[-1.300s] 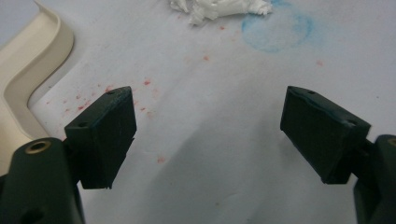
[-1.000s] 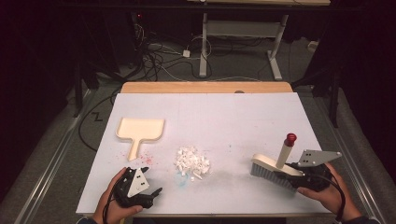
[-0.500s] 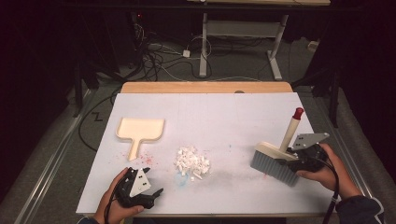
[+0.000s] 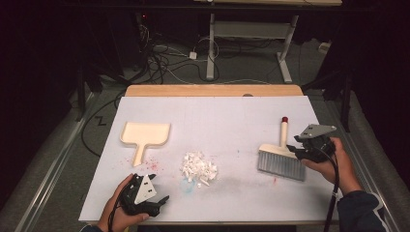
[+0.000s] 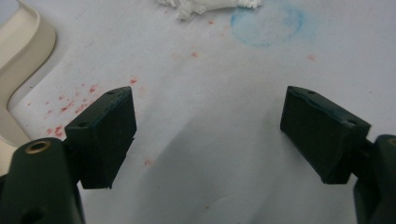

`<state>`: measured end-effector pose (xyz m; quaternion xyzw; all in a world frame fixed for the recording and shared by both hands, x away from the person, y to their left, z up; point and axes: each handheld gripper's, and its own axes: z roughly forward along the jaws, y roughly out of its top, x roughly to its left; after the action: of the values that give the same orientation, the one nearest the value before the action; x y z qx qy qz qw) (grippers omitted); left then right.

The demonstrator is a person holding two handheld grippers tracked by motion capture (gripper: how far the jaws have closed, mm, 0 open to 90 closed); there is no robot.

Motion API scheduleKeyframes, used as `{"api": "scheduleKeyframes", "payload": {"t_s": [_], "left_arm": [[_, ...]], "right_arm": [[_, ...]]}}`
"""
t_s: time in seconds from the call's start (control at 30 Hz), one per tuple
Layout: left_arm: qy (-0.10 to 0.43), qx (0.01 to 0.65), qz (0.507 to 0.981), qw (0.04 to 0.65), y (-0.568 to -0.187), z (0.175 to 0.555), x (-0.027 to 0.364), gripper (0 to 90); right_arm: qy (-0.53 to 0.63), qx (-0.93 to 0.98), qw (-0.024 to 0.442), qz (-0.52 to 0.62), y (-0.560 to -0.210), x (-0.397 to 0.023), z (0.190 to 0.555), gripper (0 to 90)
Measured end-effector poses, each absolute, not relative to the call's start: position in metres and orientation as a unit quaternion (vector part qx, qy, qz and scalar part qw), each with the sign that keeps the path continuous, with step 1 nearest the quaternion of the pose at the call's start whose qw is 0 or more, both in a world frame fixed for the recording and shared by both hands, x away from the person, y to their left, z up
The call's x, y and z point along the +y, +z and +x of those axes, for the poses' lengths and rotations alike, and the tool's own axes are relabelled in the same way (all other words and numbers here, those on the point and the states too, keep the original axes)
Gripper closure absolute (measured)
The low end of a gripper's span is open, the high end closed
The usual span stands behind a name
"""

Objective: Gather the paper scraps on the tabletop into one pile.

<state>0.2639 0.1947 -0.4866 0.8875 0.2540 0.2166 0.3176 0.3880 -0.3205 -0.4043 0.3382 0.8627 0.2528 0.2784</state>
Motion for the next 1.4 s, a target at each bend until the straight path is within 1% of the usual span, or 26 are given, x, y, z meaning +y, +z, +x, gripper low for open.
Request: {"api": "scheduleKeyframes", "payload": {"t_s": [0.07, 0.13, 0.23, 0.27, 0.37, 0.4, 0.43, 0.5, 0.6, 0.87, 0.97, 1.07, 1.13, 1.23, 1.33, 1.4], "left_arm": [[0.216, 0.253, 0.888, 0.317, -0.487, 0.264, 0.194, 17.2], [0.216, 0.253, 0.888, 0.317, -0.487, 0.264, 0.194, 17.4], [0.215, 0.253, 0.888, 0.318, -0.487, 0.264, 0.194, 17.5], [0.215, 0.253, 0.888, 0.318, -0.487, 0.264, 0.194, 17.5], [0.214, 0.253, 0.888, 0.318, -0.487, 0.265, 0.194, 17.6], [0.213, 0.254, 0.888, 0.319, -0.487, 0.265, 0.194, 17.6], [0.213, 0.253, 0.888, 0.319, -0.487, 0.265, 0.194, 17.6], [0.213, 0.253, 0.888, 0.319, -0.487, 0.264, 0.194, 17.7], [0.213, 0.253, 0.888, 0.319, -0.487, 0.265, 0.194, 17.8], [0.213, 0.253, 0.888, 0.319, -0.487, 0.265, 0.194, 17.8], [0.215, 0.254, 0.887, 0.319, -0.487, 0.265, 0.195, 17.8], [0.216, 0.255, 0.886, 0.321, -0.486, 0.264, 0.195, 17.8], [0.218, 0.255, 0.885, 0.323, -0.486, 0.264, 0.196, 17.8], [0.220, 0.256, 0.884, 0.323, -0.485, 0.264, 0.196, 17.7], [0.222, 0.258, 0.882, 0.325, -0.484, 0.264, 0.197, 17.7], [0.223, 0.257, 0.881, 0.328, -0.483, 0.264, 0.197, 17.8]], "right_arm": [[0.262, 0.844, 0.285, 0.371, -0.409, -0.324, 0.393, 71.9], [0.253, 0.835, 0.290, 0.393, -0.417, -0.326, 0.401, 76.6], [0.238, 0.830, 0.271, 0.424, -0.430, -0.326, 0.414, 79.7], [0.230, 0.829, 0.272, 0.432, -0.434, -0.325, 0.417, 80.7], [0.214, 0.833, 0.261, 0.438, -0.442, -0.319, 0.426, 81.3], [0.207, 0.834, 0.264, 0.438, -0.445, -0.316, 0.429, 81.4], [0.203, 0.838, 0.261, 0.435, -0.447, -0.313, 0.431, 83.4], [0.196, 0.833, 0.274, 0.439, -0.449, -0.309, 0.433, 83.3], [0.209, 0.828, 0.262, 0.450, -0.449, -0.309, 0.437, 81.7], [0.211, 0.822, 0.270, 0.456, -0.448, -0.309, 0.436, 77.8], [0.230, 0.813, 0.276, 0.458, -0.442, -0.312, 0.431, 75.7], [0.275, 0.809, 0.271, 0.444, -0.434, -0.316, 0.424, 73.3], [0.305, 0.801, 0.275, 0.436, -0.429, -0.319, 0.419, 68.4], [0.344, 0.788, 0.286, 0.423, -0.420, -0.320, 0.409, 64.0], [0.380, 0.780, 0.300, 0.398, -0.409, -0.318, 0.395, 55.2], [0.414, 0.771, 0.289, 0.388, -0.402, -0.318, 0.384, 49.7]]}}
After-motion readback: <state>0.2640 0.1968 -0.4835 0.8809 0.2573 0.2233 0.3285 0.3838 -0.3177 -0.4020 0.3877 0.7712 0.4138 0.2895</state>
